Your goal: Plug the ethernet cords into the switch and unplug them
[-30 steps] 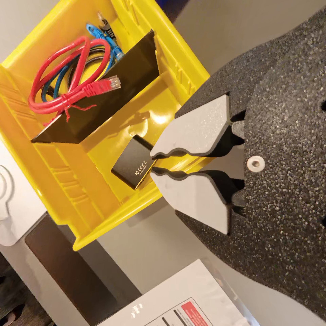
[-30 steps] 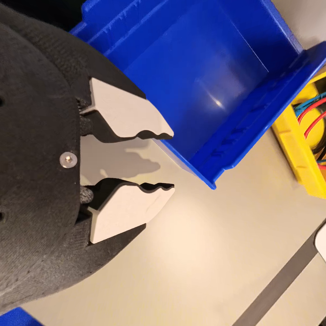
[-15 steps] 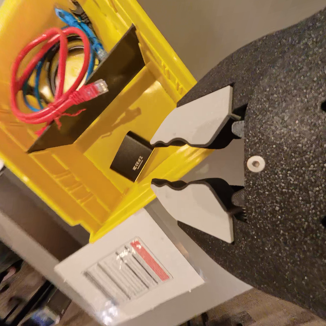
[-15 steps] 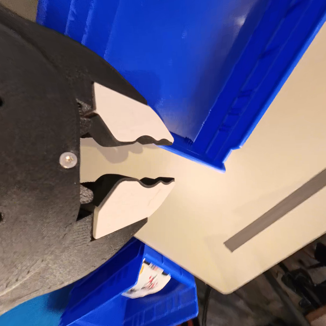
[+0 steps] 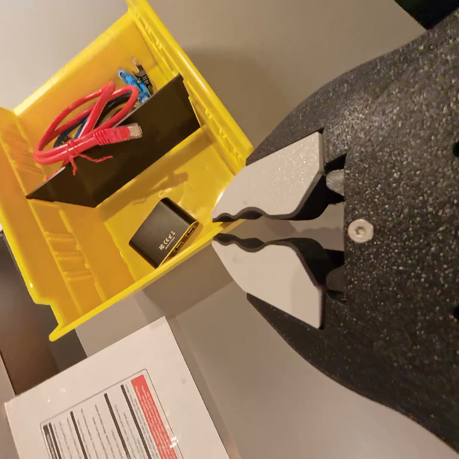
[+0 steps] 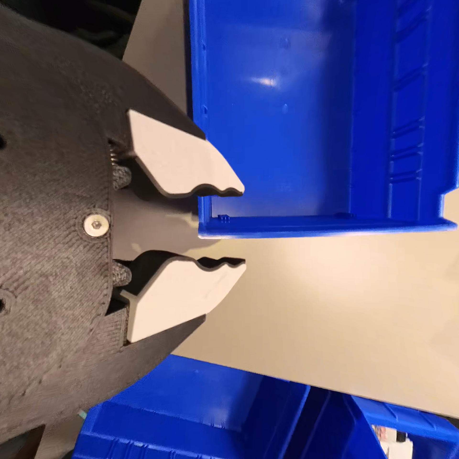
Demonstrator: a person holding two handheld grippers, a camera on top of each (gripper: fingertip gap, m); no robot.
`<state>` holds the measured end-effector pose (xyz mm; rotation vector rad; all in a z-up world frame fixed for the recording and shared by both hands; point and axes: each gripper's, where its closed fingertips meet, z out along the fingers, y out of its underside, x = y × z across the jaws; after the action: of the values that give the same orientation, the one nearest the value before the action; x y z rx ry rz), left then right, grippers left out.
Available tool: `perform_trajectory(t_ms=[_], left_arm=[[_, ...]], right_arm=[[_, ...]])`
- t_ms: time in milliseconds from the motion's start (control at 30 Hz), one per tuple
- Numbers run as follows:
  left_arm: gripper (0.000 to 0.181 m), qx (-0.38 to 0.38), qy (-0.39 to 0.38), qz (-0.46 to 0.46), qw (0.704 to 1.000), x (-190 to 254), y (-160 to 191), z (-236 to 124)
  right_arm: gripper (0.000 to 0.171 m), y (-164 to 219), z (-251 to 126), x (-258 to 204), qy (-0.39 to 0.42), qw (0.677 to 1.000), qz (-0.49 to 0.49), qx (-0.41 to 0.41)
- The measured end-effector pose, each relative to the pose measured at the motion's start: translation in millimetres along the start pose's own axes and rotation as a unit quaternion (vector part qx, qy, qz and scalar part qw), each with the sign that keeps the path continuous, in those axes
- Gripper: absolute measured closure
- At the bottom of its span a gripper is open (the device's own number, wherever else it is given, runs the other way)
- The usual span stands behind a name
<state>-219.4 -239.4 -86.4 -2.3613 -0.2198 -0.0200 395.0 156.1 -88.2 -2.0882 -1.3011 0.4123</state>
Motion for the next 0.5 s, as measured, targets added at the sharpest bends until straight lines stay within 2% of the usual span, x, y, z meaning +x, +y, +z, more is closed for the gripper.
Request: perform_trajectory(t_ms=[33,100,167,267,400,500], left_arm=[[0.171,-0.001,0.012,0.002,1.0,0.3,1.2,-0.9],[0.171,-0.005,0.035,0.007,0.999,-1.3,5.4,-4.6],[0.17,-0.011,0.054,0.009,0.998,-5.4,11.8,-10.9],[0.17,-0.023,0.071,-0.005,0.997,-12.9,24.1,-23.1],[0.17,-0.071,0.049,0.026,0.996,-27.8,45.5,-44.0],[0.167,-0.116,-0.014,0.05,0.992,-59.8,59.6,-60.9]], right_arm=[[0.127,0.1,0.8,-0.9,-0.013,1.0,-0.004,-0.003],[0.133,0.8,4.4,11.5,-0.002,1.0,-0.016,-0.013],[0.125,5.1,11.8,26.9,0.013,0.998,-0.04,-0.037],[0.129,-1.1,19.5,36.7,-0.002,0.998,-0.044,-0.044],[0.128,-12.1,28.8,56.7,0.019,0.994,-0.089,-0.062],[0.128,-23.5,37.7,80.1,0.049,0.99,-0.11,-0.068]])
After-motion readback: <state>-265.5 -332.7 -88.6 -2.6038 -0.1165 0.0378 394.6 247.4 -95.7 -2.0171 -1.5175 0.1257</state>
